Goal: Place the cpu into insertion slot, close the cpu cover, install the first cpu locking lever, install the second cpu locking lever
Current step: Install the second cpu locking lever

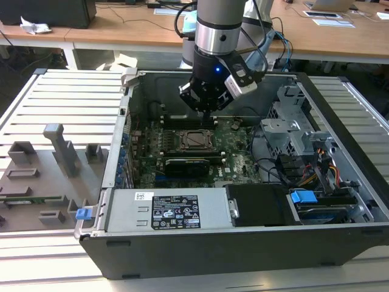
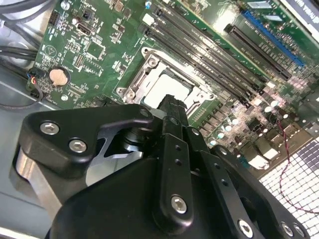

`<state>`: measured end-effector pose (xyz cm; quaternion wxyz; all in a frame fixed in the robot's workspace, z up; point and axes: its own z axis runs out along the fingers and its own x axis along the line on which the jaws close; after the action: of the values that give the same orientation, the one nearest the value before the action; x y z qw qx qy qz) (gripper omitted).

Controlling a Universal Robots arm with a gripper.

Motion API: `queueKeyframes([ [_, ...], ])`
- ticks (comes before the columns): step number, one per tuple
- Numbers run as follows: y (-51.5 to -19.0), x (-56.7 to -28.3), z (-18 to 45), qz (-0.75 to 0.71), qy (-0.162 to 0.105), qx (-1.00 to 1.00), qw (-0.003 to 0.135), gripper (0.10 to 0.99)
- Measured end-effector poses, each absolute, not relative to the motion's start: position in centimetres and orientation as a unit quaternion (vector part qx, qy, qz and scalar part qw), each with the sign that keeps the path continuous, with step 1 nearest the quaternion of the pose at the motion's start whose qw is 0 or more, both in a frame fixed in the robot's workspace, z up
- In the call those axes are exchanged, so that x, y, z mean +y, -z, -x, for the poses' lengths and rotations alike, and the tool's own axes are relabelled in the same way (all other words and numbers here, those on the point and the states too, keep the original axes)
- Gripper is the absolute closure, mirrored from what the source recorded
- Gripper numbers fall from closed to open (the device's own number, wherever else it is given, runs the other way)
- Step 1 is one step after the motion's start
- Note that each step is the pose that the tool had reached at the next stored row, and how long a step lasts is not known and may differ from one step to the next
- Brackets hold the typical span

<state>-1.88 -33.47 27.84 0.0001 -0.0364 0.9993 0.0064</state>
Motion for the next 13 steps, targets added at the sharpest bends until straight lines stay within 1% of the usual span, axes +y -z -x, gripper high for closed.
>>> queueKeyframes([
  [13, -27.8, -35.7, 1.9, 0.036, -0.006, 0.999, 0.0, 0.98],
])
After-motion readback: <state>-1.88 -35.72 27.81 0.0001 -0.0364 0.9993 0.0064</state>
